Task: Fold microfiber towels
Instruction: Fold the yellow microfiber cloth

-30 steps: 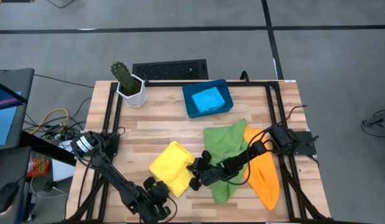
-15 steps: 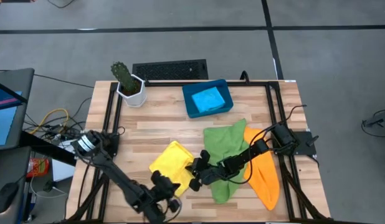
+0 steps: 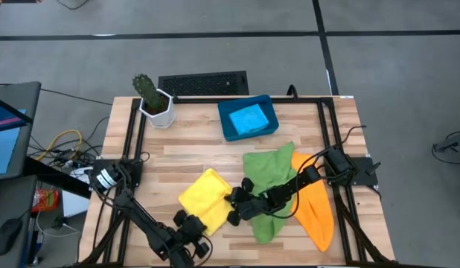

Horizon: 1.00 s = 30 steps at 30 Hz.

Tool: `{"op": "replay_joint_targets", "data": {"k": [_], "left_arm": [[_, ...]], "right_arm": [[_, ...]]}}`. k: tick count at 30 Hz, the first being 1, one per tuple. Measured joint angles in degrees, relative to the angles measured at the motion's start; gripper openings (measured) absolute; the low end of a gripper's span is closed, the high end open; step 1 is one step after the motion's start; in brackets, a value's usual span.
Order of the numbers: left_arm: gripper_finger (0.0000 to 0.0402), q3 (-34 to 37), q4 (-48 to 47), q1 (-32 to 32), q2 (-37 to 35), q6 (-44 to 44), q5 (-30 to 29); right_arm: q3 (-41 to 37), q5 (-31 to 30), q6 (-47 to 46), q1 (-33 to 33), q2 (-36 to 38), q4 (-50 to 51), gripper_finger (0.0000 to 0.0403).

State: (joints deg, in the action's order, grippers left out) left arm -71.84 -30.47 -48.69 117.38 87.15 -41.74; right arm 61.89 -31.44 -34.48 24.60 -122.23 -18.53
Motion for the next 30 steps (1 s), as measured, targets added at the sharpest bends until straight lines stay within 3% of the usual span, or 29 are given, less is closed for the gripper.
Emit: {"op": "replay_joint_targets", "data": {"k": [8, 13, 17, 21, 24, 27, 30], "left_arm": [[0.0, -0.04, -0.08, -0.11, 0.85, 1.84, 1.65], [0.0, -0.06, -0.02, -0.11, 0.85, 1.9, 1.73], [0.0, -0.06, -0.06, -0.11, 0.85, 2.36, 1.8], [0.0, -0.06, -0.04, -0.08, 0.85, 2.59, 1.86], [0.0, -0.06, -0.06, -0.09, 0.85, 2.67, 2.11], [0.0, -0.06, -0.39, -0.19, 0.81, 2.69, 3.57], [0.0, -0.11, -0.79, -0.4, 0.51, 2.89, 4.08]], "right_arm": [[-0.42, -1.85, 0.0, 0.2, 2.09, -1.28, 0.0023], [-0.36, -1.87, 4.67, 2.55, 2.09, -12.4, 0.0021], [-0.25, -1.34, 7.66, 4.07, -0.99, -18.56, 0.0021], [-0.2, 0.89, 4.99, 3.84, -6.09, -22.86, 0.0021], [0.06, -1.33, 2.18, 3.66, -9.25, -23.31, 0.0019], [0.24, -2.94, -1.78, 3.39, -9.32, -22.49, 0.0014], [-0.07, -1.75, 2.24, 3.36, -8.57, -23.32, 0.0014]]}}
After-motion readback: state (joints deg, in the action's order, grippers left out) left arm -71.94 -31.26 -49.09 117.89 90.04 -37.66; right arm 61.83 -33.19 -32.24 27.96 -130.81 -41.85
